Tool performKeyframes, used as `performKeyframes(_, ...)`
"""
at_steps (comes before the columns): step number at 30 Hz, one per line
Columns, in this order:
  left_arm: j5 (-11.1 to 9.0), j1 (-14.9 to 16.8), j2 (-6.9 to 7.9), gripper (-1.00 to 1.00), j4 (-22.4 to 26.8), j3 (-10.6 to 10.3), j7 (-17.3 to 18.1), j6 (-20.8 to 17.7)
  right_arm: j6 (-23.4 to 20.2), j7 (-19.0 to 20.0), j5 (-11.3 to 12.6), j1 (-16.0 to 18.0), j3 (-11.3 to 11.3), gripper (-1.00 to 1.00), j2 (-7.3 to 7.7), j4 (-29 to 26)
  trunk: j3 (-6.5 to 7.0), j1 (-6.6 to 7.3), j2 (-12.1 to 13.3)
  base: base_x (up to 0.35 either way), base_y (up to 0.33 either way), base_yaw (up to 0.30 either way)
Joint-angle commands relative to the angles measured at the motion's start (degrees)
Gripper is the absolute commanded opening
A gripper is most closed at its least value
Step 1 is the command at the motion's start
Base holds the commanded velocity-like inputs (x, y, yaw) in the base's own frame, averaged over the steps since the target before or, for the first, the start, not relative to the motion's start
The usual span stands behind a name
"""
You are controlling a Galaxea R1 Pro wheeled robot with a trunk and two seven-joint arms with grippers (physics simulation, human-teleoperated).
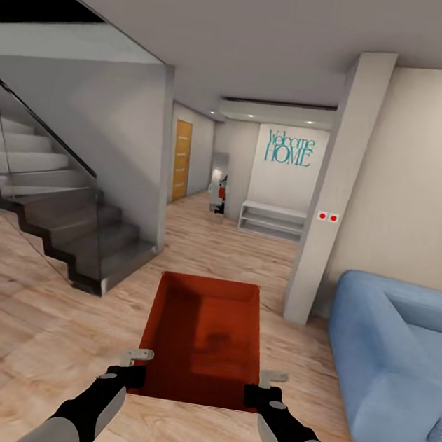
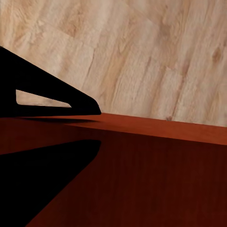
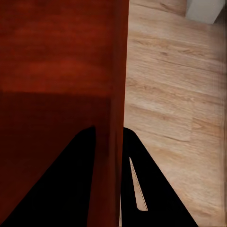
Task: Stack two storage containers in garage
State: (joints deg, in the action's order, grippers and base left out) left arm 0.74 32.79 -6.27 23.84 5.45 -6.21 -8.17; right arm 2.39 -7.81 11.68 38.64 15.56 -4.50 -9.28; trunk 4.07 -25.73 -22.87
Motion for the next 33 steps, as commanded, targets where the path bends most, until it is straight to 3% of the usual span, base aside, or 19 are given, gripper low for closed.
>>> performKeyframes(1,1.1,0.0,1.09,-1.00,0.3,0.5,-1.1,0.2,0.3,-0.3,1.1,0.0,-0.5,-1.00,0.02,0.2,-0.02,-0.05,0.0,0.322,0.000,-0.182)
performKeyframes(33,1.1,0.0,1.06,-1.00,0.4,0.5,-1.1,0.2,0.4,-0.3,1.1,0.0,-0.6,-1.00,0.02,0.2,-0.02,-0.05,0.0,0.322,0.000,-0.010)
